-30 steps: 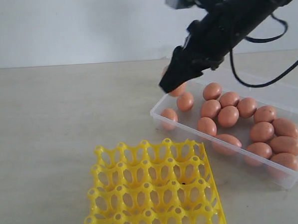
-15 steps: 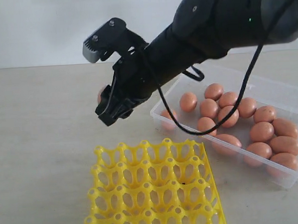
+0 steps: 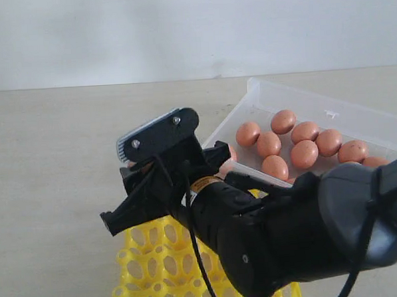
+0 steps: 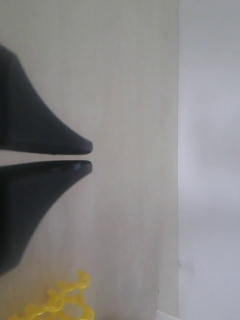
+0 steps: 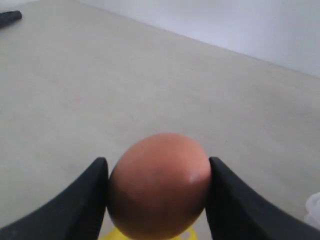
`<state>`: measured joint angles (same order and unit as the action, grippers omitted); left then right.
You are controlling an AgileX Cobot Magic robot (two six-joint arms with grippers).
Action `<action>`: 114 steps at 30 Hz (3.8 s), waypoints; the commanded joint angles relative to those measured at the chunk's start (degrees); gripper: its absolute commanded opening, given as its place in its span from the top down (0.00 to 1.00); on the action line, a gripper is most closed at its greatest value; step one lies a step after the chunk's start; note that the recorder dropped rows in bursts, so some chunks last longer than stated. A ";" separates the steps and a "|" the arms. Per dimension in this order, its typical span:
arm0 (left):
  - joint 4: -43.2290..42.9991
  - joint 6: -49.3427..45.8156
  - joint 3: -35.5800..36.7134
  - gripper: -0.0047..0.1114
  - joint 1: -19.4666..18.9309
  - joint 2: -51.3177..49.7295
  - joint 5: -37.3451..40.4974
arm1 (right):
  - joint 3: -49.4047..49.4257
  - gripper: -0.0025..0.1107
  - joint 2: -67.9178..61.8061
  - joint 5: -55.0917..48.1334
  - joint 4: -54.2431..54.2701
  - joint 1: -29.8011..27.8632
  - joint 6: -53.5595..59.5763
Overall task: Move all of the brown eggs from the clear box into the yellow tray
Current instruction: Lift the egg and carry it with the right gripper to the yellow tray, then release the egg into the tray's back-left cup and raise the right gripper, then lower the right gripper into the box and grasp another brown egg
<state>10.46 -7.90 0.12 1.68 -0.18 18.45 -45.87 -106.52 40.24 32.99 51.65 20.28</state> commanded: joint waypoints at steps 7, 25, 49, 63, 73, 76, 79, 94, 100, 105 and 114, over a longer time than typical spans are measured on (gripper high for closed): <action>0.45 0.39 -0.12 0.92 0.25 0.18 -0.65 | 0.47 0.98 -5.06 2.65 -7.18 0.12 -5.40; 0.45 0.39 -0.12 0.92 0.25 0.18 -0.65 | -2.76 0.95 -10.11 4.16 -10.27 0.12 -3.00; 0.45 0.39 -0.12 0.92 0.25 0.18 -0.65 | -3.54 0.60 -10.11 -1.00 -9.07 0.12 0.18; 0.45 0.39 -0.12 0.92 0.25 0.18 -0.65 | -3.54 0.45 -10.11 -1.11 -9.33 0.12 1.36; 0.45 0.39 -0.12 0.92 0.25 0.18 -0.65 | -3.54 0.44 -10.11 0.23 -9.33 0.12 1.45; 0.45 0.39 -0.12 0.92 0.25 0.18 -0.65 | -3.54 0.44 -8.60 4.58 -9.33 0.12 1.59; 0.45 0.39 -0.12 0.92 0.25 0.18 -0.65 | -3.54 0.44 -4.15 8.80 -7.16 0.12 3.02; 0.45 0.39 -0.12 0.92 0.25 0.18 -0.65 | -4.91 0.67 19.05 -42.39 49.37 -31.09 53.40; 0.45 0.39 -0.12 0.92 0.25 0.18 -0.65 | -8.29 0.59 17.68 -71.26 34.43 -49.14 44.71; 0.45 0.39 -0.12 0.92 0.25 0.18 -0.65 | -8.03 0.57 16.58 -65.74 3.96 -49.39 21.00; 0.45 0.39 -0.12 0.92 0.25 0.18 -0.65 | -8.03 0.57 11.76 -68.42 -3.34 -49.39 3.71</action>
<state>10.46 -7.90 0.12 1.68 -0.18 18.45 -53.96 -93.51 -30.08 30.63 2.63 26.50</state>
